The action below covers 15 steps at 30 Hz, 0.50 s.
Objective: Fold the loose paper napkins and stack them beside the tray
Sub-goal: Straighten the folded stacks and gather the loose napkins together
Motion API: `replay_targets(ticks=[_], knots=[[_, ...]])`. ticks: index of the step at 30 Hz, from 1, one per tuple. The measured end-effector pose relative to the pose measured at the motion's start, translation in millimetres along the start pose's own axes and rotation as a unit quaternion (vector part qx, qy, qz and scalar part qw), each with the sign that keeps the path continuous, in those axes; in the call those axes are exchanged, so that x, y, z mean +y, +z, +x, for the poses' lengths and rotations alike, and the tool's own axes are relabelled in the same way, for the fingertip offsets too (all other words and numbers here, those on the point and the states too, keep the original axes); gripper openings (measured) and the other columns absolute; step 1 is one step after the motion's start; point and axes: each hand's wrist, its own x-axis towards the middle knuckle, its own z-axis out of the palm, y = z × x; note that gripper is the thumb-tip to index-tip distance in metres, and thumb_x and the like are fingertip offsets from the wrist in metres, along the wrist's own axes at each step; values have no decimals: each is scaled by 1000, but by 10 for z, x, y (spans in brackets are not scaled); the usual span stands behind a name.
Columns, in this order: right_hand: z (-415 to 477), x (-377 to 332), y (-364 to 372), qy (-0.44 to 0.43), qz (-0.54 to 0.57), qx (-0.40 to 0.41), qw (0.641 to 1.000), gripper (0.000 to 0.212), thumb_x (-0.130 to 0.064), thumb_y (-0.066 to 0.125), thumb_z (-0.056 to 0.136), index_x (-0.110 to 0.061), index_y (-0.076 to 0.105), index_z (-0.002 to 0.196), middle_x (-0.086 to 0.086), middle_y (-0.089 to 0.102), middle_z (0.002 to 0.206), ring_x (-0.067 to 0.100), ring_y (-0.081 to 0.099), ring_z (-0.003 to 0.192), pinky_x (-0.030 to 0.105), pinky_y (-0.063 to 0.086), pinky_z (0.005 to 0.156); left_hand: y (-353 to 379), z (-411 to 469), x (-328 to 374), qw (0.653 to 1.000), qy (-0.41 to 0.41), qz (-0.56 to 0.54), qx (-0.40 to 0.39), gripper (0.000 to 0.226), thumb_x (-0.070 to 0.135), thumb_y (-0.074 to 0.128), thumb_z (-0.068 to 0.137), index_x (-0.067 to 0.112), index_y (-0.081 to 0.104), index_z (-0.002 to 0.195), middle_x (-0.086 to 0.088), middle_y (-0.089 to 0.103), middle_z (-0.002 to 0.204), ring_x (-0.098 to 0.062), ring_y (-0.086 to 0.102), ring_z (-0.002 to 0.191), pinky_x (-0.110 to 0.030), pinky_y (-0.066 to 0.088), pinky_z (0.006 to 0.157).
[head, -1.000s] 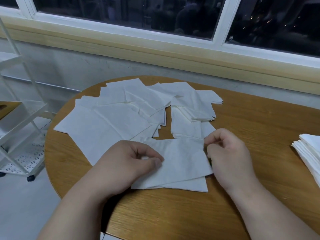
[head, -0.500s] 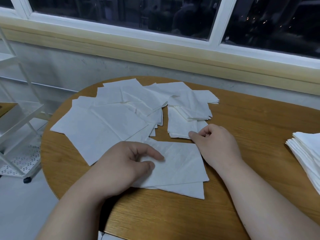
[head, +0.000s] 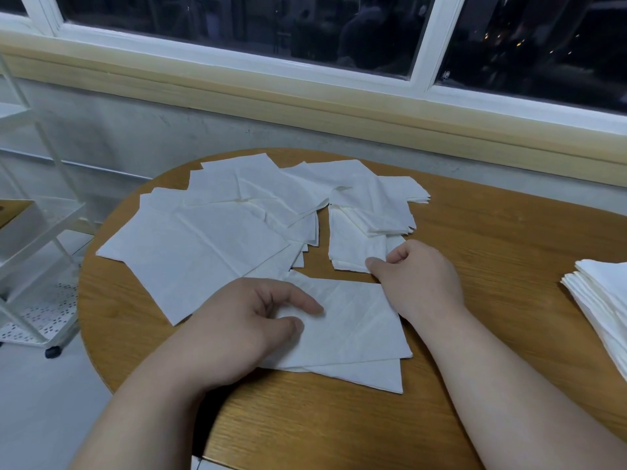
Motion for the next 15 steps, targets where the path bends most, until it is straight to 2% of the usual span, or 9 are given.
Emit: replay_targets(ticks=[11, 15], knots=[[2, 27, -11, -11, 60, 28, 998, 21, -35, 72, 84, -30, 53, 78, -11, 60, 86, 17, 59, 85, 46, 50, 88, -2, 0, 22, 1000, 7, 7, 0, 33, 13, 68, 89, 45, 76, 89, 8, 26, 48, -12, 25, 46, -22, 22, 46], [-3, 28, -14, -17, 65, 35, 997, 18, -28, 69, 84, -30, 53, 76, -10, 60, 86, 16, 57, 83, 46, 50, 89, -5, 2, 18, 1000, 9, 11, -2, 32, 13, 69, 89, 44, 76, 89, 9, 25, 48, -10, 24, 45, -20, 21, 45]])
